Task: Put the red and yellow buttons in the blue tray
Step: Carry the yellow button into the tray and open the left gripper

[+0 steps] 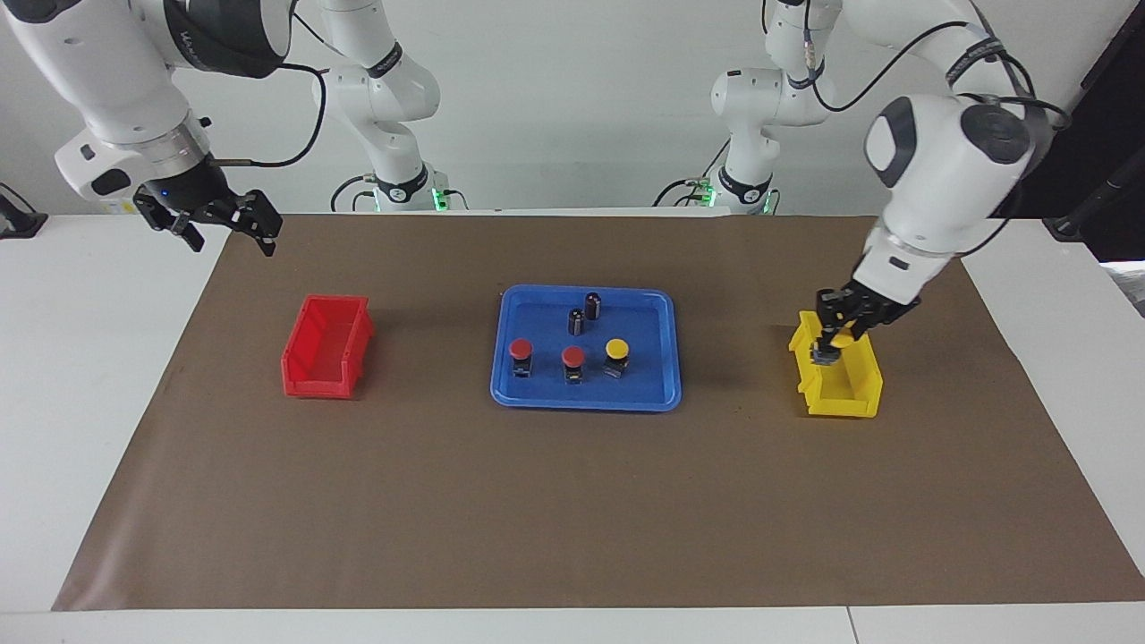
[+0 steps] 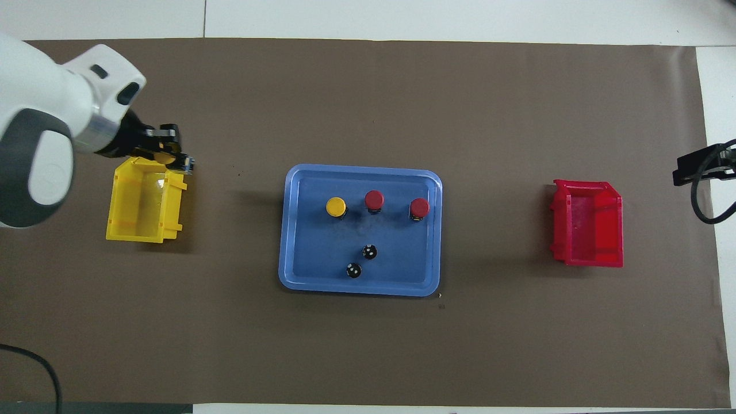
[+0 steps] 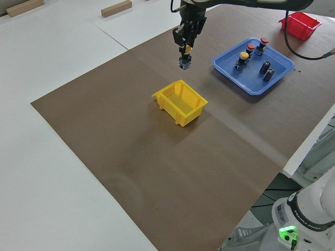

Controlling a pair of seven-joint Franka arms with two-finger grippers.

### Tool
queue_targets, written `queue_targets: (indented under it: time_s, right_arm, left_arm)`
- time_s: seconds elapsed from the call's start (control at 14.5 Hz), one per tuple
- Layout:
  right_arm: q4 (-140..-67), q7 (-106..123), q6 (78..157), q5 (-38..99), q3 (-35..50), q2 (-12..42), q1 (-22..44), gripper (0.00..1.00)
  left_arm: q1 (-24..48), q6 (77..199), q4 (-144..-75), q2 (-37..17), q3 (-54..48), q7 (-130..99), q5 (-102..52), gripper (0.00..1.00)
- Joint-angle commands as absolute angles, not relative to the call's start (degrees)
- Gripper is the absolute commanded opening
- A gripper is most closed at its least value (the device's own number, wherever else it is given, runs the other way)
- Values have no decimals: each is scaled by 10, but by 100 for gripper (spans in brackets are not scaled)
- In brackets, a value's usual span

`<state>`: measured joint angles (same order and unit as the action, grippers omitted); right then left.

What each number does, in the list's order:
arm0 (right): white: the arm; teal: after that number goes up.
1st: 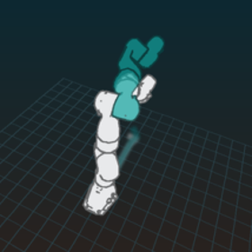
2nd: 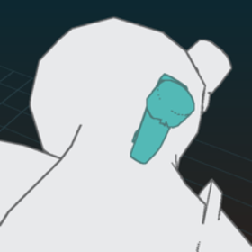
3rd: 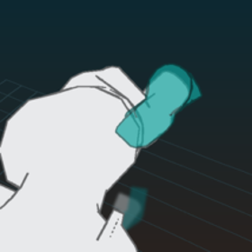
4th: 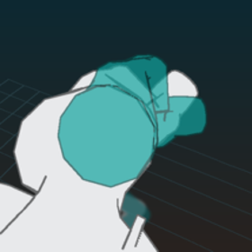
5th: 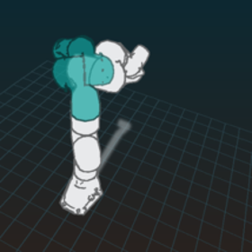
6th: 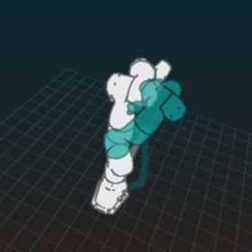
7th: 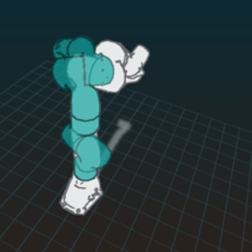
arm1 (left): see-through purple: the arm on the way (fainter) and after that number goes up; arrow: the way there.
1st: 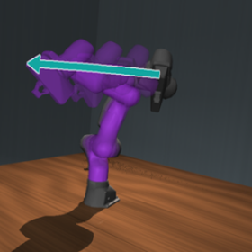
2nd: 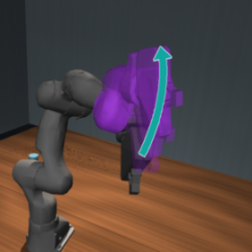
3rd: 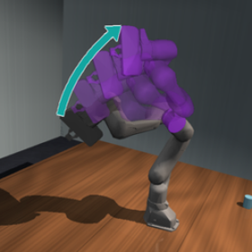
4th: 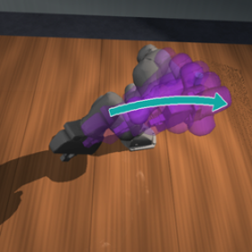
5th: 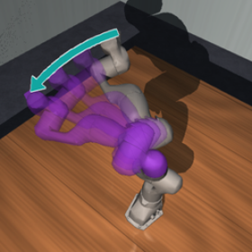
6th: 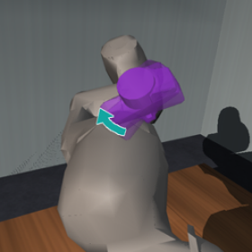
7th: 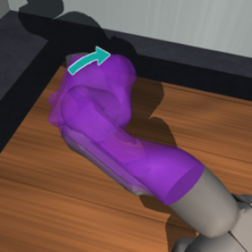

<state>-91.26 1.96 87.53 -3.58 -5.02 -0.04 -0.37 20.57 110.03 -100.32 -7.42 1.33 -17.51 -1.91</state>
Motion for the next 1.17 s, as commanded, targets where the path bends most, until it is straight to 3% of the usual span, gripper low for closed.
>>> queue_targets:
  time_s: [0.0, 0.34, 1.1]
  right_arm:
    - [-914, 30, 867, -37, -47, -4, -6, 100]
    - [-914, 30, 866, -37, -47, -4, -6, 100]
    - [-917, 30, 866, -37, -47, -6, -6, 100]
  left_arm:
    - [268, 1161, -1070, -69, 21, -212, -51, 1]
    - [327, 1254, -1132, -73, 21, -250, -71, 1]
    - [343, 1314, -1170, -83, 21, -255, -71, 1]
